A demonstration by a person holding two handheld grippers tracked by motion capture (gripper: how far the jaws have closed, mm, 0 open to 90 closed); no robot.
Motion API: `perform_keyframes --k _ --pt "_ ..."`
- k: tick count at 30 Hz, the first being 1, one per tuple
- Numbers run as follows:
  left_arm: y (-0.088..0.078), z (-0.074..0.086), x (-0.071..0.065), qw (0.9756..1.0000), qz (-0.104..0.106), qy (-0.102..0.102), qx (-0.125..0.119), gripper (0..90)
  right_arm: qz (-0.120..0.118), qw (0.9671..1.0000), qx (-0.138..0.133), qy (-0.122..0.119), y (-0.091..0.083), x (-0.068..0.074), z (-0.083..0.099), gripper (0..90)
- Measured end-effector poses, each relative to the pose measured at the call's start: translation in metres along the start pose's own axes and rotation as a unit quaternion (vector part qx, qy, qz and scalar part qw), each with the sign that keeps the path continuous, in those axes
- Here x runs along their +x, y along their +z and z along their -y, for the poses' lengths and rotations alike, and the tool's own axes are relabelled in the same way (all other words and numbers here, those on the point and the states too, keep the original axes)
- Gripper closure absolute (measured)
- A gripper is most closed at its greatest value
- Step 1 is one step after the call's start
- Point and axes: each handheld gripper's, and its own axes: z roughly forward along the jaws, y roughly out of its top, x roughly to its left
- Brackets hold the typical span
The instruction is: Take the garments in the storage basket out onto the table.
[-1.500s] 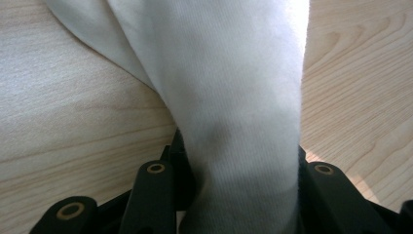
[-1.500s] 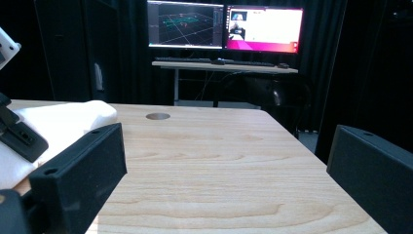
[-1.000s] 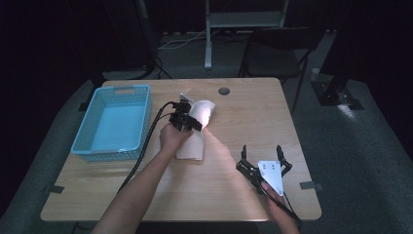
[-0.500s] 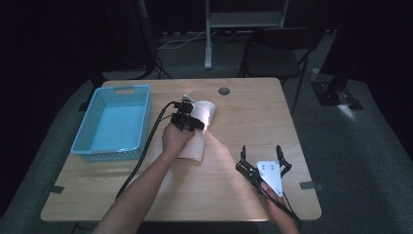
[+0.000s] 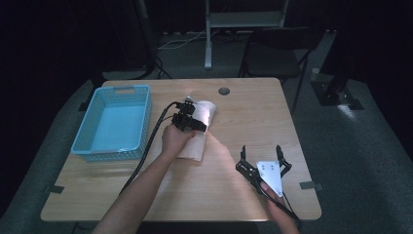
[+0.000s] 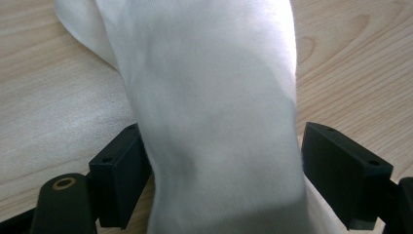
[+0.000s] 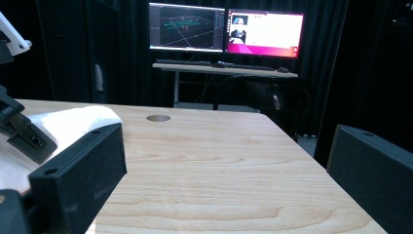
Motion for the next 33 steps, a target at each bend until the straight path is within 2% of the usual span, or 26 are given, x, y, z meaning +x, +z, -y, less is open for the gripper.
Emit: perform_keyframes --k 2,3,5,7,9,11,14,15,16,17,18,20,23,24,25,26,27,29,31,32,33 --pt "0.000 0.000 0.002 0.9997 0.021 -0.011 -0.002 20.2 0.000 1.0000 0.001 0.001 0.000 0.000 0.000 0.2" --pt "0.000 0.000 0.002 0.9997 0.021 -0.011 -0.002 8.1 0.000 1.0000 0.001 0.001 0.000 0.000 0.000 0.2" --pt "0.000 0.001 0.003 0.9991 0.042 -0.010 0.000 7.5 0.001 1.0000 0.000 0.000 0.000 0.000 0.000 0.2" --pt "-0.002 0.002 0.003 0.9992 0.037 -0.008 -0.010 7.4 0.000 1.0000 0.001 0.001 0.000 0.000 0.000 0.2" --pt "-0.005 0.003 0.005 0.9984 0.046 -0.016 -0.028 0.9 0.000 1.0000 0.001 0.001 0.000 0.000 0.000 0.2" --pt "-0.006 0.004 0.007 0.9981 0.047 -0.020 -0.034 0.7 0.000 1.0000 0.000 0.001 0.000 0.000 0.000 0.2" --pt "-0.008 0.006 0.007 0.9982 0.033 -0.016 -0.047 0.8 0.000 1.0000 0.000 0.001 0.000 0.000 0.000 0.2" --pt "-0.009 0.008 0.006 0.9985 0.013 -0.005 -0.053 0.8 0.000 1.0000 0.001 0.001 0.000 0.000 0.000 0.2" --pt "-0.009 0.008 0.006 0.9985 0.013 -0.005 -0.053 0.9 0.000 1.0000 0.001 0.001 0.000 0.000 0.000 0.2" --pt "-0.009 0.008 0.004 0.9985 0.009 0.005 -0.054 0.9 0.000 1.0000 0.001 0.002 0.000 0.000 0.000 0.2" --pt "-0.009 0.009 0.001 0.9982 -0.010 0.012 -0.057 0.9 0.000 1.0000 0.001 0.001 0.000 0.000 0.000 0.2" --pt "-0.010 0.010 0.000 0.9976 -0.006 0.021 -0.066 0.9 0.000 1.0000 0.001 0.001 0.000 0.000 0.000 0.2" --pt "-0.013 0.013 -0.002 0.9962 0.009 0.019 -0.084 0.9 -0.001 1.0000 0.001 0.002 0.000 0.000 0.000 0.2" --pt "-0.016 0.016 -0.003 0.9948 0.016 0.020 -0.098 0.9 -0.001 1.0000 0.001 0.002 0.000 0.000 0.000 0.2" --pt "-0.016 0.016 -0.003 0.9948 0.016 0.020 -0.098 0.9 -0.001 1.0000 0.001 0.002 0.000 0.000 0.000 0.2" --pt "-0.017 0.018 -0.004 0.9941 0.010 0.021 -0.106 0.9 -0.001 1.0000 0.001 0.003 0.000 0.000 0.000 0.2" --pt "-0.019 0.020 -0.004 0.9930 0.014 0.027 -0.114 0.9 -0.001 1.0000 0.001 0.003 0.000 0.000 0.000 0.2" --pt "-0.022 0.024 -0.005 0.9924 -0.004 0.041 -0.116 0.9 -0.001 1.0000 0.001 0.002 0.000 0.000 0.000 0.2" --pt "-0.025 0.027 -0.004 0.9914 0.004 0.042 -0.124 0.9 -0.001 1.0000 0.001 0.002 0.000 0.000 0.000 0.2" --pt "-0.028 0.029 -0.004 0.9908 -0.008 0.040 -0.129 0.9 -0.001 1.0000 0.000 0.002 0.000 0.000 0.000 0.2" --pt "-0.031 0.031 -0.003 0.9893 -0.009 0.039 -0.140 1.0 -0.001 1.0000 0.001 0.002 0.000 0.000 0.000 0.2"
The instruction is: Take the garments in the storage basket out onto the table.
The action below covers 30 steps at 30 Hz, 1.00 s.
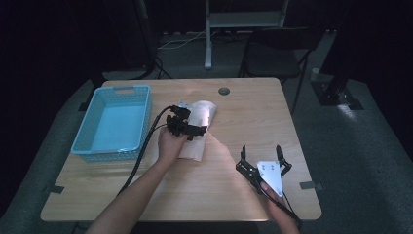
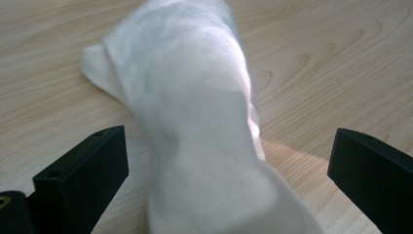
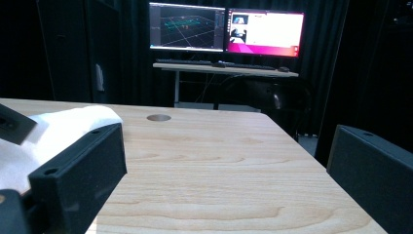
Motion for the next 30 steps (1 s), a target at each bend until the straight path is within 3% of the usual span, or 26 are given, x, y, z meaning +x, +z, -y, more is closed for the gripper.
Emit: perform_keyframes --k 6,9,13,18,23,30 --pt "-0.016 0.007 -0.002 0.9994 -0.011 0.029 -0.015 2.1 0.001 1.0000 0.000 0.000 0.000 0.000 0.000 0.2" --pt "-0.025 0.012 -0.002 0.9995 0.006 0.012 -0.029 2.0 0.001 1.0000 0.000 0.000 0.000 0.000 0.000 0.2" --pt "-0.034 0.019 -0.006 0.9985 -0.002 0.036 -0.041 2.0 0.001 1.0000 0.000 0.000 0.000 0.000 0.000 0.2" --pt "-0.048 0.033 -0.001 0.9974 0.022 0.013 -0.068 2.0 0.001 1.0000 0.000 -0.001 0.000 0.000 0.000 0.2" --pt "-0.058 0.049 0.003 0.9966 0.020 0.011 -0.079 2.0 0.001 1.0000 0.000 0.000 0.000 0.000 0.000 0.2" --pt "-0.075 0.068 0.003 0.9943 0.019 0.030 -0.101 2.0 0.001 1.0000 0.000 0.000 0.000 0.000 0.000 0.2"
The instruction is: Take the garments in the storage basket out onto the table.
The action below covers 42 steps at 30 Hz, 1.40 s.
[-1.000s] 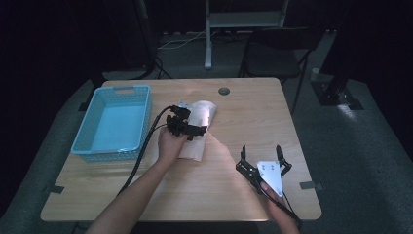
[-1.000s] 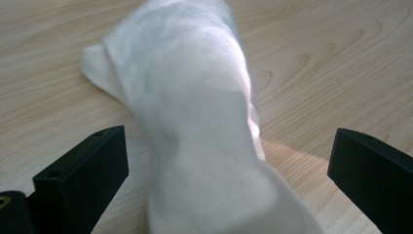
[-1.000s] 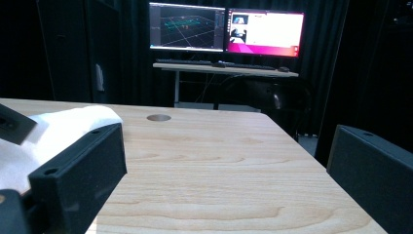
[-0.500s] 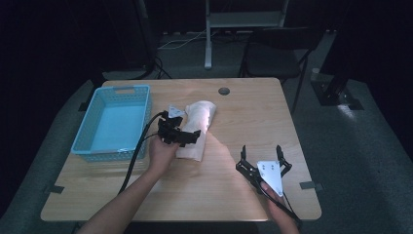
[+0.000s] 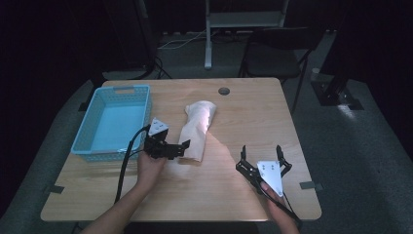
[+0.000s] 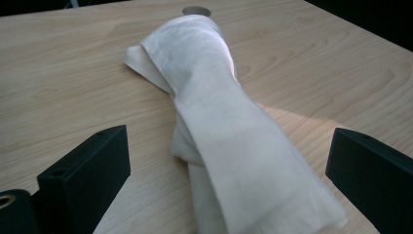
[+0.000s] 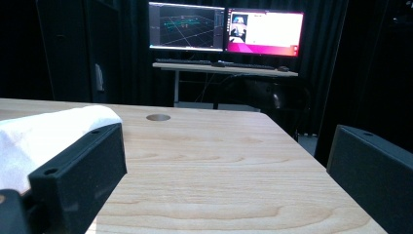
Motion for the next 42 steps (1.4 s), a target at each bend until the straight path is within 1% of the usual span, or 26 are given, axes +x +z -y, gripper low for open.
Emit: perform_keyframes --k 1,3,6,8,11,13,15,17,20,22,23,24,25,26,27,28,29,30,32,33,34,35,37,39,41,42 --pt "-0.002 0.001 -0.001 1.0000 0.000 0.005 0.000 2.0 0.000 1.0000 0.000 0.000 0.000 0.000 0.000 0.2" --pt "-0.008 0.005 -0.004 0.9999 0.005 0.010 -0.011 2.0 0.001 1.0000 0.000 0.000 0.000 0.000 0.000 0.2" --pt "-0.014 0.009 -0.006 0.9996 0.010 0.014 -0.021 2.0 0.001 1.0000 0.000 0.000 0.000 0.000 0.000 0.2" --pt "-0.020 0.013 -0.008 0.9992 0.002 0.022 -0.032 2.0 0.001 1.0000 0.000 0.000 0.000 0.000 0.000 0.2" --pt "-0.031 0.019 -0.008 0.9984 -0.007 0.022 -0.051 2.0 0.000 1.0000 0.000 0.000 0.000 0.000 0.000 0.2" --pt "-0.037 0.023 -0.006 0.9981 -0.004 0.017 -0.060 2.0 0.000 1.0000 0.000 0.000 0.000 0.000 0.000 0.2" --pt "-0.042 0.029 -0.004 0.9981 -0.005 0.016 -0.060 2.0 0.000 1.0000 0.000 0.001 0.000 0.000 0.000 0.2" --pt "-0.045 0.035 -0.002 0.9981 -0.002 0.013 -0.061 2.0 0.000 1.0000 0.000 0.000 0.000 0.000 0.000 0.2" --pt "-0.051 0.045 0.000 0.9977 -0.011 0.018 -0.064 2.0 0.001 1.0000 0.000 0.000 0.000 0.000 0.000 0.2" --pt "-0.058 0.053 0.001 0.9967 -0.016 0.018 -0.077 2.0 0.001 1.0000 0.000 0.000 0.000 0.000 0.000 0.2" --pt "-0.060 0.056 0.002 0.9966 -0.022 0.018 -0.078 2.0 0.001 1.0000 0.000 0.000 0.000 0.000 0.000 0.2" --pt "-0.063 0.059 0.003 0.9959 -0.026 0.019 -0.085 2.0 0.000 1.0000 0.001 0.000 0.000 0.000 0.000 0.2" --pt "-0.067 0.063 0.004 0.9950 -0.024 0.018 -0.096 2.0 0.000 1.0000 0.001 0.001 0.000 0.000 0.000 0.2" --pt "-0.070 0.066 0.005 0.9944 -0.026 0.018 -0.101 2.0 0.001 1.0000 0.001 0.001 0.000 0.000 0.000 0.2" --pt "-0.073 0.069 0.006 0.9933 -0.030 0.019 -0.110 2.0 0.001 1.0000 0.001 0.000 0.000 0.000 0.000 0.2" --pt "-0.076 0.072 0.008 0.9923 -0.029 0.017 -0.119 2.0 0.001 1.0000 0.000 0.000 0.000 0.000 0.000 0.2" --pt "-0.078 0.074 0.009 0.9919 -0.026 0.011 -0.124 2.0 0.001 1.0000 0.001 0.000 0.000 0.000 0.000 0.2" --pt "-0.081 0.075 0.011 0.9911 -0.029 0.007 -0.129 2.0 0.001 1.0000 0.001 0.000 0.000 0.000 0.000 0.2" --pt "-0.086 0.078 0.014 0.9894 -0.029 0.007 -0.142 2.0 0.001 1.0000 0.001 0.000 0.000 0.000 0.000 0.2" --pt "-0.089 0.079 0.015 0.9881 -0.034 0.008 -0.149 2.0 0.002 1.0000 0.001 0.000 0.000 0.000 0.000 0.2" --pt "-0.091 0.081 0.016 0.9872 -0.043 0.013 -0.153 2.0 0.002 1.0000 0.001 0.000 0.000 0.000 0.000 0.2" --pt "-0.093 0.082 0.018 0.9864 -0.050 0.013 -0.156 2.0 0.002 1.0000 0.000 0.000 0.000 0.000 0.000 0.2" --pt "-0.097 0.085 0.024 0.9868 -0.056 0.008 -0.151 2.0 0.002 1.0000 0.000 0.000 0.000 0.000 0.000 0.2" --pt "-0.101 0.089 0.030 0.9874 -0.059 -0.004 -0.147 2.0 0.002 1.0000 0.000 0.000 0.000 0.000 0.000 0.2" --pt "-0.105 0.093 0.035 0.9874 -0.070 -0.006 -0.142 2.0 0.002 1.0000 0.000 0.000 0.000 0.000 0.000 0.2" --pt "-0.107 0.096 0.037 0.9873 -0.071 -0.006 -0.142 2.0 0.002 1.0000 0.000 0.000 0.000 0.000 0.000 0.2"
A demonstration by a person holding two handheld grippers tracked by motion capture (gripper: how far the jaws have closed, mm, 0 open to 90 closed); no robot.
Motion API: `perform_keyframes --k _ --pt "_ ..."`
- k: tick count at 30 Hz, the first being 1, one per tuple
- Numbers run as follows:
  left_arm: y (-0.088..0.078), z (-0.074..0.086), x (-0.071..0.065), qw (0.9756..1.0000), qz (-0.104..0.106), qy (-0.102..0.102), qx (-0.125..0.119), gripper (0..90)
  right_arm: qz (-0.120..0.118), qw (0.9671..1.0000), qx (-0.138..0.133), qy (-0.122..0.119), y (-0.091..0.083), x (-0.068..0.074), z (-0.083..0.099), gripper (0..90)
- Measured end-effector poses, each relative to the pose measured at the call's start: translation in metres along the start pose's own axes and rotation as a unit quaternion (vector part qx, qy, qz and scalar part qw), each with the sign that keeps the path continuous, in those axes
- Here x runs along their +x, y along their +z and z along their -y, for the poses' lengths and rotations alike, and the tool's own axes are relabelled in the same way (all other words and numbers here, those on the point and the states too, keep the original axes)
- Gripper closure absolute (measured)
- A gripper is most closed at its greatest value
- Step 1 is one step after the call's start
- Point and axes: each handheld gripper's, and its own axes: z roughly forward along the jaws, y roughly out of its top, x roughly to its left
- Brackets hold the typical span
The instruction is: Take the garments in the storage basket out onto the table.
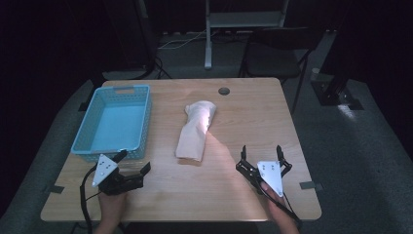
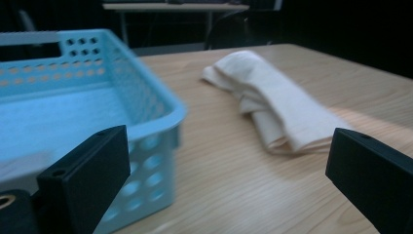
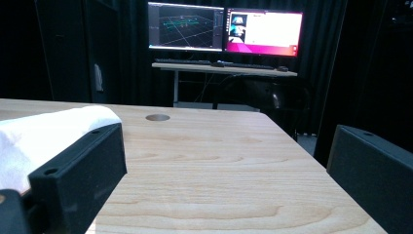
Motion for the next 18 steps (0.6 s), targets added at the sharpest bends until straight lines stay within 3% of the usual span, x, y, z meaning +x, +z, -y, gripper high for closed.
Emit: perform_keyframes --k 4,9,11,15,18 --pt "-0.009 0.005 0.009 0.9999 0.006 -0.004 -0.008 2.0 0.000 1.0000 0.000 0.000 0.000 0.000 0.000 0.2" --pt "-0.020 0.009 0.013 0.9998 -0.005 0.000 -0.022 2.0 0.000 1.0000 0.000 0.000 0.000 0.000 0.000 0.2" --pt "-0.023 0.011 0.015 0.9996 -0.002 -0.007 -0.029 2.0 0.000 1.0000 0.000 0.000 0.000 0.000 0.000 0.2" --pt "-0.023 0.012 0.016 0.9993 0.002 -0.015 -0.035 2.0 -0.001 1.0000 0.000 -0.001 0.000 0.000 0.000 0.2" --pt "-0.022 0.013 0.014 0.9993 0.007 -0.009 -0.035 2.0 -0.001 1.0000 0.001 0.000 0.000 0.000 0.000 0.2"
